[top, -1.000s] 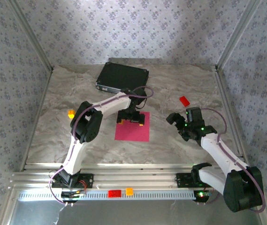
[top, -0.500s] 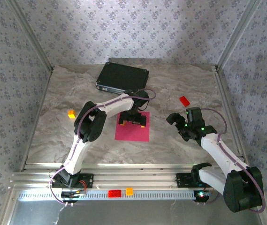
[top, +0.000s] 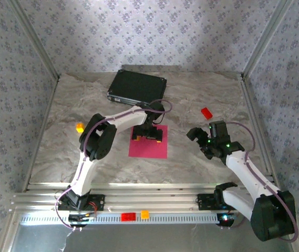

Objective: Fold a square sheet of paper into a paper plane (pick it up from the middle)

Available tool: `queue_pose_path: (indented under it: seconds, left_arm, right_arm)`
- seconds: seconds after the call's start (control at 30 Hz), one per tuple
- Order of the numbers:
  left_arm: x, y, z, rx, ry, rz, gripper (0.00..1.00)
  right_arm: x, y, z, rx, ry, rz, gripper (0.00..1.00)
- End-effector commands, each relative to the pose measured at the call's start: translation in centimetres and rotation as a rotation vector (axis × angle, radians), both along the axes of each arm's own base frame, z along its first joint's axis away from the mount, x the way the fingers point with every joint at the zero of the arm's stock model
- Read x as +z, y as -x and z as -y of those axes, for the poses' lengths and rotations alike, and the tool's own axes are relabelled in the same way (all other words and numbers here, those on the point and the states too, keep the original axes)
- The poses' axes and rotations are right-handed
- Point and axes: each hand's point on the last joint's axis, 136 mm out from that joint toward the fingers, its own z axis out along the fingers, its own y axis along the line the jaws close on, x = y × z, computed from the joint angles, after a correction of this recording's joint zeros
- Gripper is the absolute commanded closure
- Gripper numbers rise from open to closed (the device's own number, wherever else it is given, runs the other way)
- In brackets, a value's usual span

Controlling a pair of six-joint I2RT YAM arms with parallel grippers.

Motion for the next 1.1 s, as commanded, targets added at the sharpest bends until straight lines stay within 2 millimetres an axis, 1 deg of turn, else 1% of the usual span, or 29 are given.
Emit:
queue_pose_path:
  seconds: [0.0,0.13,0.27,0.6,0.8,1.07]
  left_arm:
    - [-3.7,2.6,-1.1,0.021,-0.04,-0.131,0.01]
    - [-4.2,2.6,-1.9,0.016,-0.09,-0.133,0.01]
    - [-4.7,2.9,-2.2,0.01,-0.123,-0.134,0.01]
    - [-5.8,3.6,-2.1,-0.003,-0.136,-0.16,0.01]
    - [-5.9,3.9,-1.6,-0.014,-0.107,-0.175,0.03]
    - [-5.3,3.6,-1.0,-0.029,-0.083,-0.166,0.06]
  right_arm:
    - [-0.3,0.9,0.3,-0.008,0.008,-0.024,0.01]
    - [-0.4,1.2,0.6,-0.024,0.01,-0.029,0.01]
    - [-0.5,1.3,0.6,-0.029,0.008,-0.031,0.01]
    - [-0.7,1.7,0.7,-0.037,0.011,-0.04,0.01]
    - [-0.4,1.6,0.8,-0.041,0.011,-0.032,0.01]
    - [-0.2,1.6,0.9,-0.046,0.013,-0.024,0.01]
